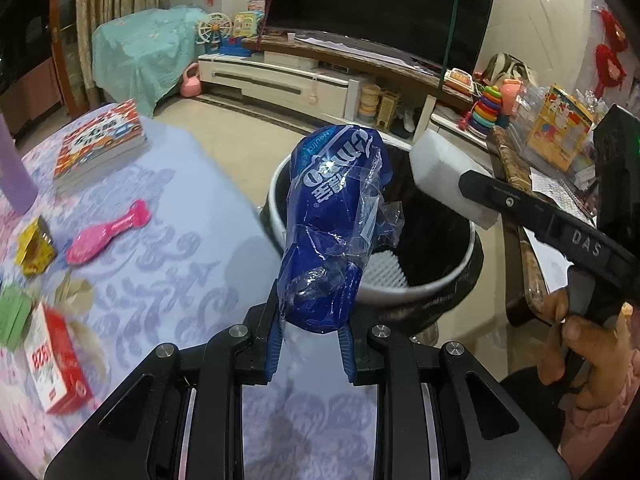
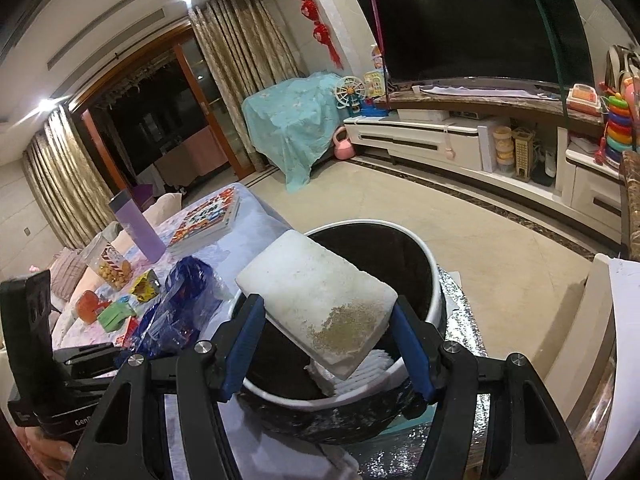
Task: Collect trash
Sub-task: 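Carry blue bag and sponge over the bin and open both tools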
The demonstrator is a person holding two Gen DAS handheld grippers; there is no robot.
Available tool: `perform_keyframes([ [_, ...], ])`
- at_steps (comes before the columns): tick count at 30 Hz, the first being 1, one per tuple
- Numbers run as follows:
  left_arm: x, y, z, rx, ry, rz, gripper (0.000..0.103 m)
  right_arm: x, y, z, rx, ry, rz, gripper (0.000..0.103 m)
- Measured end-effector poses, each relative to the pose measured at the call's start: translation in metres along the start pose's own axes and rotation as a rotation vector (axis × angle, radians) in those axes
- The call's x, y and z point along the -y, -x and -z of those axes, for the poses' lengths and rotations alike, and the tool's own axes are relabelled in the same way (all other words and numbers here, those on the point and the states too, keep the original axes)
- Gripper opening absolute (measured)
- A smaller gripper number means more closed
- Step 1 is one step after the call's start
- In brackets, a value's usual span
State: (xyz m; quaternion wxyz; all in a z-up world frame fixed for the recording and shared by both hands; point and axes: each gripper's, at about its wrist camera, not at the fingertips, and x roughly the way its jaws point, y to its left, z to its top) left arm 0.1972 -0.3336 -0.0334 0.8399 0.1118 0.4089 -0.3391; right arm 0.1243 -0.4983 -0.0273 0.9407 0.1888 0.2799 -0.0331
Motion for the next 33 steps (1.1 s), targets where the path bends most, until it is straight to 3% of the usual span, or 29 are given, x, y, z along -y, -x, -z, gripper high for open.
perform_keyframes([
  [18,0.005,-0.032,-0.025,-0.042,0.026,0.013,0.024,0.004,-0.017,-0.014,-0.019,0.049,0.025,0.068],
  [20,0.005,-0.035,-0.025,-0.048,0.032,0.021,0.031,0.005,-0.018,-0.013,-0.025,0.047,0.025,0.068],
  [22,0.005,-0.036,-0.025,-0.048,0.039,0.027,0.052,0.005,-0.02,-0.013,-0.036,0.048,0.022,0.069],
  [23,0.004,-0.035,-0.025,-0.046,0.043,0.028,0.056,0.005,-0.02,-0.013,-0.039,0.049,0.025,0.07],
  [27,0.003,-0.027,-0.021,-0.029,0.047,0.04,0.059,0.009,-0.021,-0.016,-0.046,0.033,0.035,0.073],
  [33,-0.014,-0.004,0.0,0.002,0.103,0.028,0.065,0.006,-0.013,-0.014,-0.033,0.011,0.031,0.086],
])
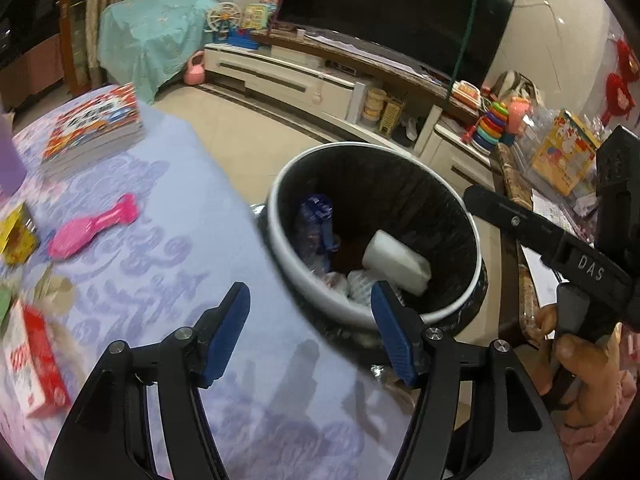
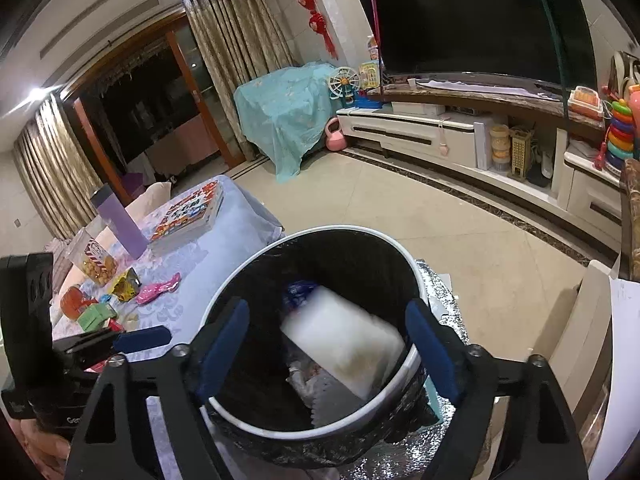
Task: Collect trash
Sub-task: 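Carry blue bag and sponge over the bin and open both tools, then move both open tools back toward the items on the table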
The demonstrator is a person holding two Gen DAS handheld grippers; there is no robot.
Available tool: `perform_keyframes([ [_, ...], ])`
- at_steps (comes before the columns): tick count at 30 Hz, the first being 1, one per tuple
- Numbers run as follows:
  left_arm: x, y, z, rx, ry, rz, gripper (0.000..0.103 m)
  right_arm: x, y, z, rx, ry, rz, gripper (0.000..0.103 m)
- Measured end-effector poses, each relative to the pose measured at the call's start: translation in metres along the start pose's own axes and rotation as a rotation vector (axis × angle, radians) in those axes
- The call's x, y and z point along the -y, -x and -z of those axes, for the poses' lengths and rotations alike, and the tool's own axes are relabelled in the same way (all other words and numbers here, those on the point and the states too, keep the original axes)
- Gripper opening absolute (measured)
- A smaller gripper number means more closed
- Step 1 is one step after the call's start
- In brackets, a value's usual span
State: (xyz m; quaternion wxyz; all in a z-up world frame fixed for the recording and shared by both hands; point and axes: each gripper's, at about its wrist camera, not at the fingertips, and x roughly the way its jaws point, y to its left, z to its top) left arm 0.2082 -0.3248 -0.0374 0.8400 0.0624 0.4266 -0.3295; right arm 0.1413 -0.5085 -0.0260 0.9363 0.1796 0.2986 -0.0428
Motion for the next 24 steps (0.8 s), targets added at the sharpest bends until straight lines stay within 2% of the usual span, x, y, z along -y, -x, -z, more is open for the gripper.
perform_keyframes([
  [5,-0.025,0.026,0.024,0.032,0.067,-0.024,0.065,-0.015,0.008,0.006,0.014,-0.012,-0.03,0.091],
  [13,-0.067,0.069,0.058,0.089,0.158,-0.084,0.067,-0.064,0.016,0.026,0.014,-0.008,-0.118,0.095],
  [24,-0.131,0.109,0.102,0.122,0.282,-0.151,0.068,-0.132,0.002,0.058,-0.061,0.038,-0.211,0.096],
])
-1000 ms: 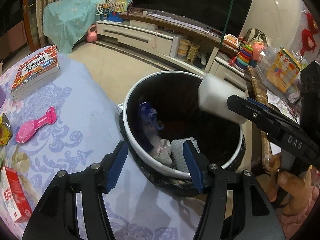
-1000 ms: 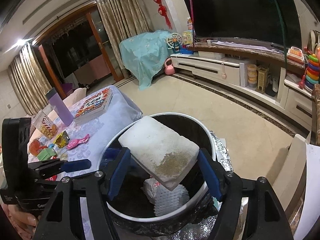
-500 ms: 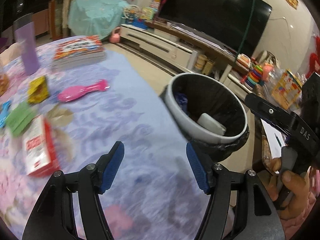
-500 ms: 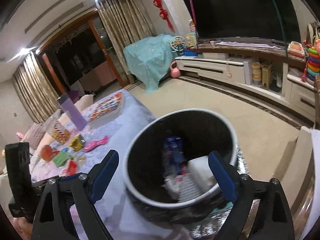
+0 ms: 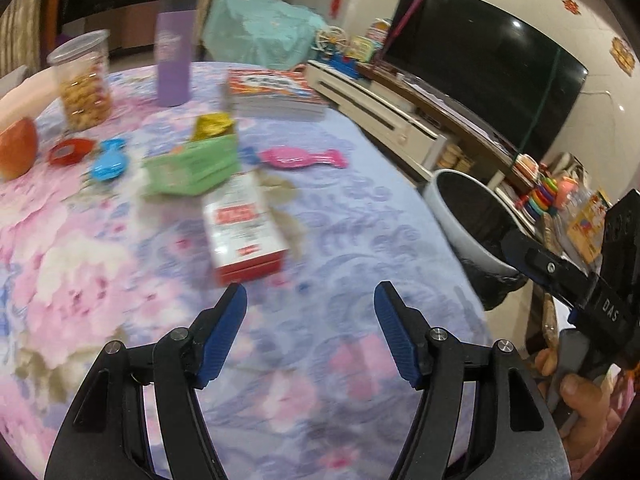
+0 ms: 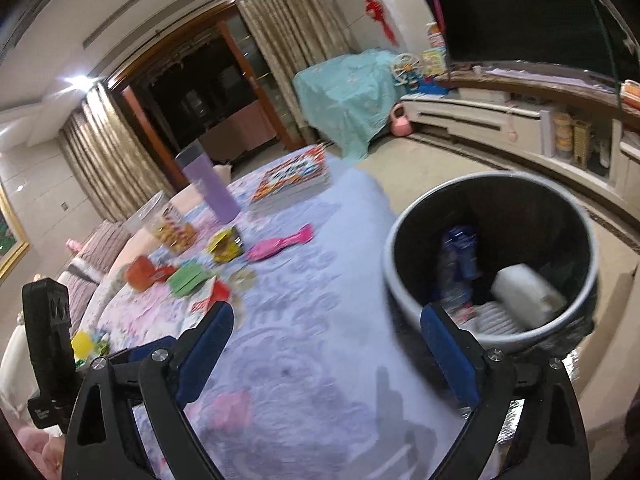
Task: Collect trash
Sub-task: 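Move both open tools back toward the items on the table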
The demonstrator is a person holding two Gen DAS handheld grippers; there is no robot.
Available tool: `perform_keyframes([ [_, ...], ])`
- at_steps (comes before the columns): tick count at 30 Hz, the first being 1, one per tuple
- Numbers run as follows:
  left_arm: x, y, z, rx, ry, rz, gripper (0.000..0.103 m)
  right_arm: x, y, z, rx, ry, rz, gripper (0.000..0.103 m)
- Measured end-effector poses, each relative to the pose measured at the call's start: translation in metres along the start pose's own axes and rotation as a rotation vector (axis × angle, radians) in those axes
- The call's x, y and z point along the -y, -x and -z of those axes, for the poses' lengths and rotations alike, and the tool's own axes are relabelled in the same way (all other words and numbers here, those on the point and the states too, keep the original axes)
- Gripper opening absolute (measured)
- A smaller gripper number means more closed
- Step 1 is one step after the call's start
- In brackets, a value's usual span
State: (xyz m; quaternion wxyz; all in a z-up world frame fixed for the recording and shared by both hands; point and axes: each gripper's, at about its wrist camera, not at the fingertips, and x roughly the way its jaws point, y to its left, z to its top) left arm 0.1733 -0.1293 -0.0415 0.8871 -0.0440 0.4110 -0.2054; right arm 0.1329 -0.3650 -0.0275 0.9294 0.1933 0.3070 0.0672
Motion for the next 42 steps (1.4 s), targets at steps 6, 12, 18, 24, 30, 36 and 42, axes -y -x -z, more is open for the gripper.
perform_keyframes([
  [6,-0.047,0.007,0.008,-0.002,0.069,-0.056,0.068,-0.028,-0.015,0.017,-0.05,0.021,-0.036,0.096],
  [12,-0.084,0.01,0.01,0.002,0.113,-0.119,0.068,-0.057,-0.029,0.028,-0.085,0.052,-0.069,0.096],
  [18,-0.117,0.013,0.006,0.008,0.152,-0.166,0.068,-0.075,-0.045,0.034,-0.115,0.071,-0.088,0.096],
  [24,-0.144,0.011,-0.003,0.013,0.182,-0.197,0.068,-0.091,-0.06,0.039,-0.143,0.086,-0.109,0.096],
  [30,-0.161,0.004,-0.013,0.009,0.189,-0.223,0.068,-0.111,-0.076,0.042,-0.169,0.12,-0.128,0.096],
  [36,-0.169,-0.007,-0.023,-0.004,0.195,-0.221,0.068,-0.124,-0.088,0.041,-0.166,0.148,-0.128,0.096],
  [42,-0.179,-0.022,-0.039,-0.01,0.202,-0.227,0.068,-0.137,-0.106,0.037,-0.168,0.196,-0.098,0.095],
])
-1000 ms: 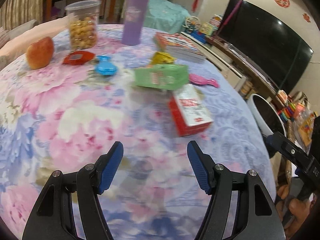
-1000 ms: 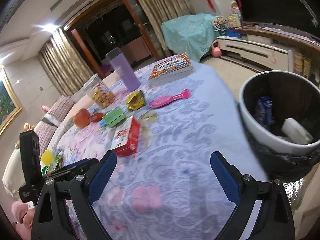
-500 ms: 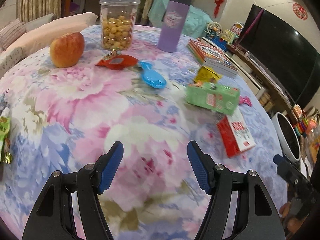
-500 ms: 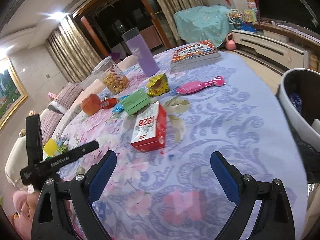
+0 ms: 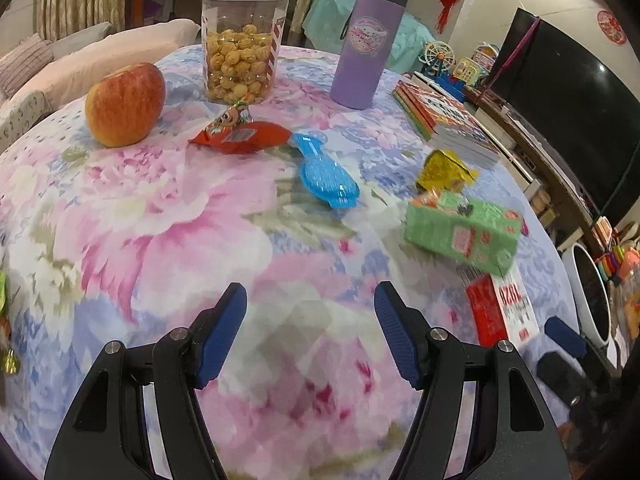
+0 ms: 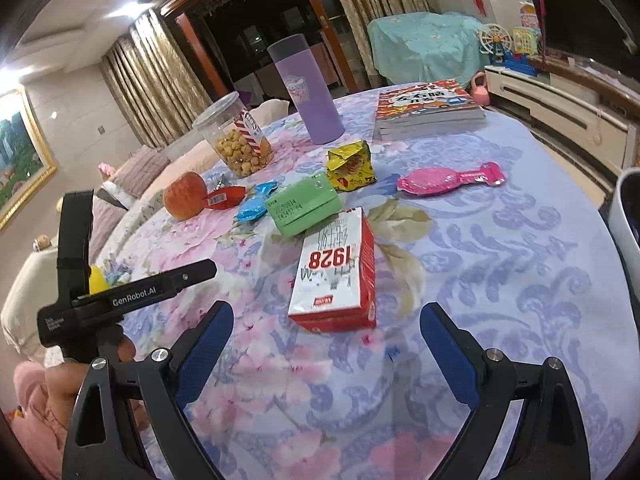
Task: Collect trash
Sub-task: 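Move both open tools back toward the items on the table, then grasp the blue candy packet with the left tool while the right tool grasps the red-and-white milk carton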
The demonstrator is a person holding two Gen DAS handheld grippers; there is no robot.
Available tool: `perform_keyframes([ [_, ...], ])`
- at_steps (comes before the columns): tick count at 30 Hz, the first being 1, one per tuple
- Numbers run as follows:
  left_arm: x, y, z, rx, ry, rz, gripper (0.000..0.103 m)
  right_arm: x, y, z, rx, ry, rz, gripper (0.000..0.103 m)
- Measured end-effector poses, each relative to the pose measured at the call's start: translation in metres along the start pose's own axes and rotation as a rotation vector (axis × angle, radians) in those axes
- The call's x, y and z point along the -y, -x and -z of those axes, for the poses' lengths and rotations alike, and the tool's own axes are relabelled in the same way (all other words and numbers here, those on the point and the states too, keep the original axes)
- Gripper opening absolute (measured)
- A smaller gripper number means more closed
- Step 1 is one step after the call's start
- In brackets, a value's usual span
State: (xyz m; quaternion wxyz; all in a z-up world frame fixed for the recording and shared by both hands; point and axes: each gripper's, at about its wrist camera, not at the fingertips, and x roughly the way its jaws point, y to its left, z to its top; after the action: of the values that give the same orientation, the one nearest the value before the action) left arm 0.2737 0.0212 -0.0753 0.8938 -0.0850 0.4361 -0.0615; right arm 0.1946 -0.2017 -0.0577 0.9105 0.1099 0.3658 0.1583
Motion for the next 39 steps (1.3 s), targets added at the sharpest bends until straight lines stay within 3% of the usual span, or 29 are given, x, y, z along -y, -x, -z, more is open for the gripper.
perform_keyframes([
  [5,0.005,-0.022,-0.028,0.001,-0.009,-0.006,0.068,-0.004,-0.02,-0.009,-0.019,0.026,0.023,0.092],
  [9,0.01,-0.045,-0.049,-0.003,-0.017,-0.026,0.068,-0.001,-0.034,-0.014,-0.048,0.011,0.026,0.079],
  [14,0.014,-0.069,-0.061,-0.011,-0.033,-0.089,0.067,0.004,-0.045,-0.015,-0.07,-0.014,0.025,0.072],
  [17,0.019,-0.071,-0.058,0.003,-0.077,-0.134,0.042,0.005,-0.05,-0.016,-0.089,-0.015,0.033,0.057],
  [19,0.016,-0.067,-0.057,0.002,-0.072,-0.119,0.016,0.006,-0.05,-0.016,-0.087,-0.019,0.03,0.057],
  [21,0.01,-0.063,-0.054,-0.013,-0.049,-0.084,0.015,0.005,-0.048,-0.016,-0.087,-0.017,0.031,0.056],
  [29,0.01,-0.013,-0.004,-0.013,-0.042,0.026,0.014,0.006,-0.025,0.001,-0.069,-0.035,0.002,0.056],
  [39,0.042,0.033,0.072,-0.044,-0.066,0.14,0.013,0.014,0.013,0.019,-0.029,-0.052,0.004,0.056],
])
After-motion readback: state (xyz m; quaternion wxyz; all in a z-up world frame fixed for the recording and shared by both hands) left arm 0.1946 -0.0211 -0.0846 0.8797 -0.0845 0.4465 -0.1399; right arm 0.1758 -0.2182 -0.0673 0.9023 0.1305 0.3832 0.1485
